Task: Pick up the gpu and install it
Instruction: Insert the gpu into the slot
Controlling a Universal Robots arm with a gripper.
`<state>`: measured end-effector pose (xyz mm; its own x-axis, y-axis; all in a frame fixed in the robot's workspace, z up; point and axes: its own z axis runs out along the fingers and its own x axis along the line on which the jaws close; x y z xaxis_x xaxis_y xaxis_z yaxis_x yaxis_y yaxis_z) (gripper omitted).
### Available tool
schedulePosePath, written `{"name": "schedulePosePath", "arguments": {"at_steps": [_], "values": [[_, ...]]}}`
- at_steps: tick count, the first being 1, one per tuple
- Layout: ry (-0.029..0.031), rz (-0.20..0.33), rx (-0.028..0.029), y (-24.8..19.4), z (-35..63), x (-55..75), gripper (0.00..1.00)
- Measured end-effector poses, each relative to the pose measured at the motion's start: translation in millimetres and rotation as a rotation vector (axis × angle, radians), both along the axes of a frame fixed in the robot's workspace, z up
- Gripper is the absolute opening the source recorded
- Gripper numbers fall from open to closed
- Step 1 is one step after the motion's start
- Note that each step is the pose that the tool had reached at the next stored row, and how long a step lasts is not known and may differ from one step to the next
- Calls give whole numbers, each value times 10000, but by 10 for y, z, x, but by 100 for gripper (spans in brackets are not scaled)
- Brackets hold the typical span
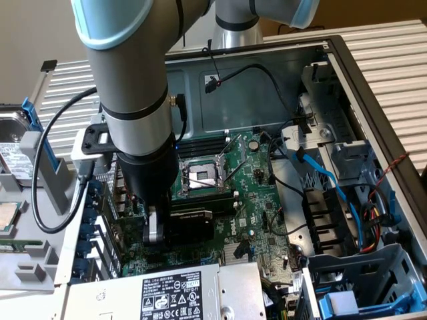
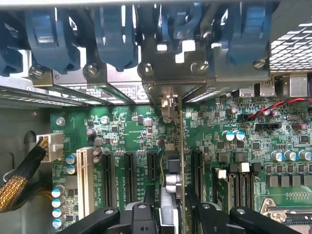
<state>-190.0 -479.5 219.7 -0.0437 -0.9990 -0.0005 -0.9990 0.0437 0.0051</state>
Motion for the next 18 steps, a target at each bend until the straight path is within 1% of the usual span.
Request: {"name": "schedulePosePath", "arguments": {"at_steps": [14,15,16,17,18], "values": [[0,0,1,0,11,0,36],[0,0,0,0,15,0,38],[-1,0,2,0,16,0,44],[-2,0,3,0,16,0,44],[-1,-1,2,0,19,0,51]]}}
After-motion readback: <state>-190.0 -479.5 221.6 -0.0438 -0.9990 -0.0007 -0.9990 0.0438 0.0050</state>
